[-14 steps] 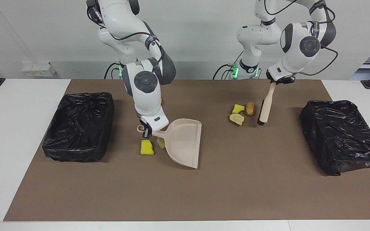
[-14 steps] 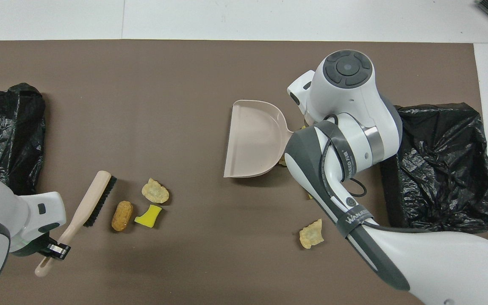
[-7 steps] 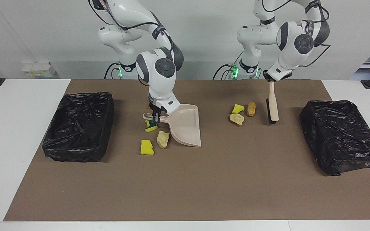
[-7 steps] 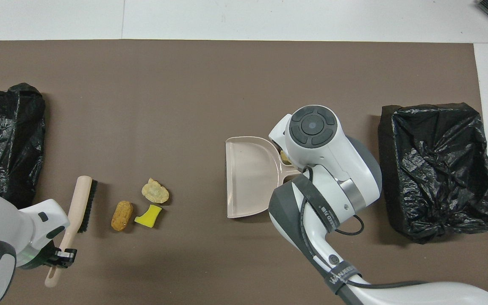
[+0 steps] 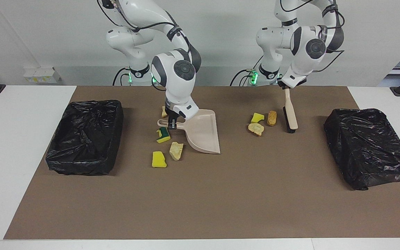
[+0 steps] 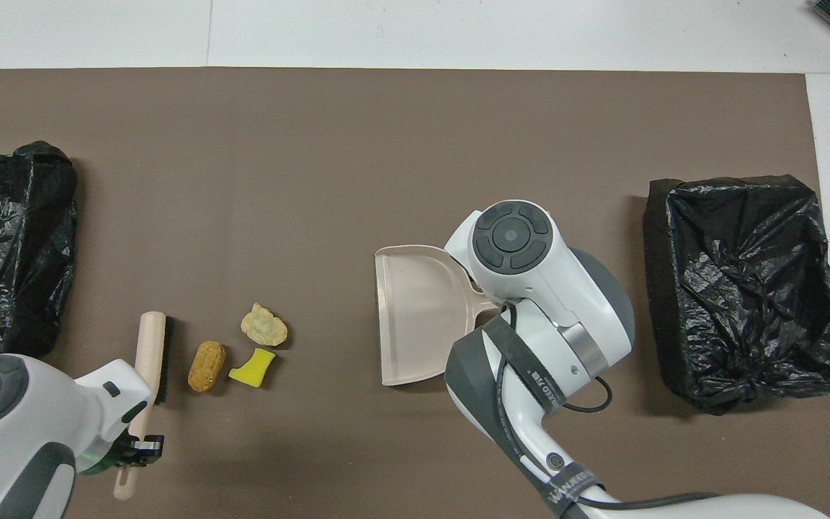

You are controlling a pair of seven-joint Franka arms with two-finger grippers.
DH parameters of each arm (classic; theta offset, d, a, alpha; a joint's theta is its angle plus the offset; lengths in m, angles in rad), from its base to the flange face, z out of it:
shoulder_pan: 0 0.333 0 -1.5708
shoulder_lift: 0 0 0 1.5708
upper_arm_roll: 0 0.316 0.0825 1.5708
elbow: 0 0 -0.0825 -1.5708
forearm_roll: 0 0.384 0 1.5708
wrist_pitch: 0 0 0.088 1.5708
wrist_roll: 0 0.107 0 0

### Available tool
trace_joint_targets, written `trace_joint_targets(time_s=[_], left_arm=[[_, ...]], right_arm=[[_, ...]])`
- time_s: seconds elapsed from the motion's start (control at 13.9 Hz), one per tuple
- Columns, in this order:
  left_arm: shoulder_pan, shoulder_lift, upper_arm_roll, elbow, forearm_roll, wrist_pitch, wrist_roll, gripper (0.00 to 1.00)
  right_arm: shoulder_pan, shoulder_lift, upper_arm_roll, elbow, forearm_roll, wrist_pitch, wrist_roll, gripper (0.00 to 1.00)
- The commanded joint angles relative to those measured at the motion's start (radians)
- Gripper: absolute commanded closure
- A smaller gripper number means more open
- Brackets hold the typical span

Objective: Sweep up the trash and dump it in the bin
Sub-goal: 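Sweep bread and sponge pieces into the dustpan with the left gripper's brush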

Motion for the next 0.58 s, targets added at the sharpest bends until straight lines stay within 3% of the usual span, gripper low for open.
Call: trace_joint_targets(time_s=[0.0, 0.29, 0.5], left_arm=[[-0.075, 0.011, 0.007, -0.043, -0.026, 0.058, -0.123, 1.00], [-0.191, 0.142, 0.009, -0.005, -0.107, 0.200, -0.254, 1.00], [-0.253, 0.293, 0.006, 0.105, -0.176, 0.262, -0.273, 1.00]], right_arm=[[0.000, -0.017, 0.004, -0.025, -0.019, 0.007, -0.024, 1.00], [-0.001, -0.015, 0.004, -0.025, -0.019, 0.007, -0.024, 1.00], [-0.001, -0.017, 0.005, -0.026, -0.019, 0.009, -0.024, 1.00]])
